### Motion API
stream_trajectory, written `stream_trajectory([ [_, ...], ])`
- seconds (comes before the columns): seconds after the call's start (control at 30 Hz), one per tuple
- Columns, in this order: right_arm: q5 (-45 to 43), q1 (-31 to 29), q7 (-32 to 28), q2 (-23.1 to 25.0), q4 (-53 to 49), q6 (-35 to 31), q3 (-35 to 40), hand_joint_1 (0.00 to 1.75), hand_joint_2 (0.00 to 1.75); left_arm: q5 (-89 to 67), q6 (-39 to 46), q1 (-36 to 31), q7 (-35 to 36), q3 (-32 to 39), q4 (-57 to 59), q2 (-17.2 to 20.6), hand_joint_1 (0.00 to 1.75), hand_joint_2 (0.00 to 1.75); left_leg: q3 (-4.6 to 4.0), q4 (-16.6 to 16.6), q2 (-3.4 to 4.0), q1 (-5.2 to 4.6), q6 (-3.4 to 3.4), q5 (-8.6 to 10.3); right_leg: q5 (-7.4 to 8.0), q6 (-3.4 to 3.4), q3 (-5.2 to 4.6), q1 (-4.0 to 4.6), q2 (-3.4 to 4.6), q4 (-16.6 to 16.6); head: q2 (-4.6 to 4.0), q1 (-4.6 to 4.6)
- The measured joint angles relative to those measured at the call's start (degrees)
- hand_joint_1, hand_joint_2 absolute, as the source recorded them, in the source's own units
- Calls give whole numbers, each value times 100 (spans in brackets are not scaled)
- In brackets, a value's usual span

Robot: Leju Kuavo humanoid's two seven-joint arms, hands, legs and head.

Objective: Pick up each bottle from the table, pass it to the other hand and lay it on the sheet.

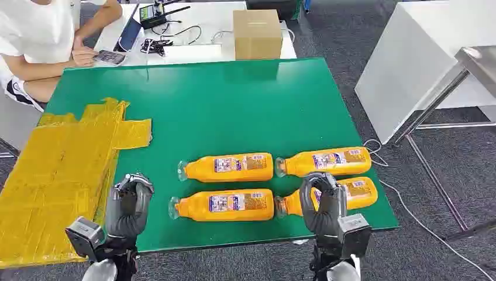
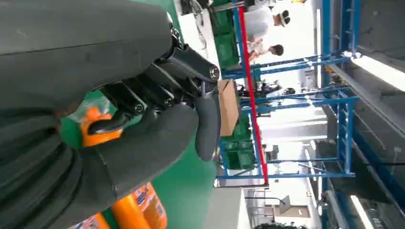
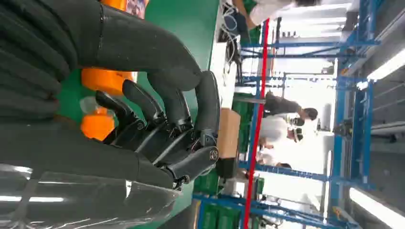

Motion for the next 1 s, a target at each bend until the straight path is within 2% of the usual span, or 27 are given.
stream_trajectory([
  [0.03,-6,-13,-4,16,15,-2,0,175,175,0,2,16,-2,11,0,-2,175,175,0,0,1,0,0,0,0,0,1,0,1,0,0,0],
  [0.07,-17,-20,-4,29,31,-2,0,175,175,0,2,22,-2,31,0,-4,122,175,0,0,1,0,0,0,0,0,1,0,1,0,0,0],
  [0.1,-15,-25,-4,33,46,-13,0,89,175,0,-6,23,-2,37,0,-17,0,175,0,0,1,0,0,0,0,0,2,0,1,0,0,0],
  [0.13,9,-39,2,33,57,-37,0,0,175,0,-18,23,-2,46,0,-20,0,175,0,0,1,-1,1,1,1,0,3,0,1,0,0,0],
  [0.3,718,-387,442,-39,308,-348,9,0,175,7,-236,-3,4,68,0,-57,0,175,1,0,3,-3,4,4,5,5,4,-1,1,0,0,0],
  [0.47,2244,-1008,1238,-304,685,-660,221,0,175,57,-374,-75,55,83,15,-107,0,175,1,0,3,-5,12,10,8,8,7,-1,1,0,0,0],
  [0.57,3513,-1650,1921,-509,1161,-737,516,0,175,232,-579,-183,190,158,109,-194,0,175,3,1,7,-5,14,15,14,10,4,-1,2,0,0,0],
  [0.77,3720,-2109,2039,-649,1602,-796,776,0,175,258,-625,-248,216,225,240,-266,0,175,2,2,1,-4,15,16,12,12,6,-1,-1,2,0,0],
  [0.9,4225,-2350,2098,-717,1823,-887,969,0,175,297,-752,-334,243,230,313,-288,0,175,-3,1,4,-4,14,15,12,12,2,-1,0,3,0,0],
  [1.0,4514,-2854,2098,-723,2245,-550,1292,0,175,400,-848,-544,269,230,477,-326,0,175,-1,1,7,-4,14,16,14,11,2,-1,1,2,0,0],
])
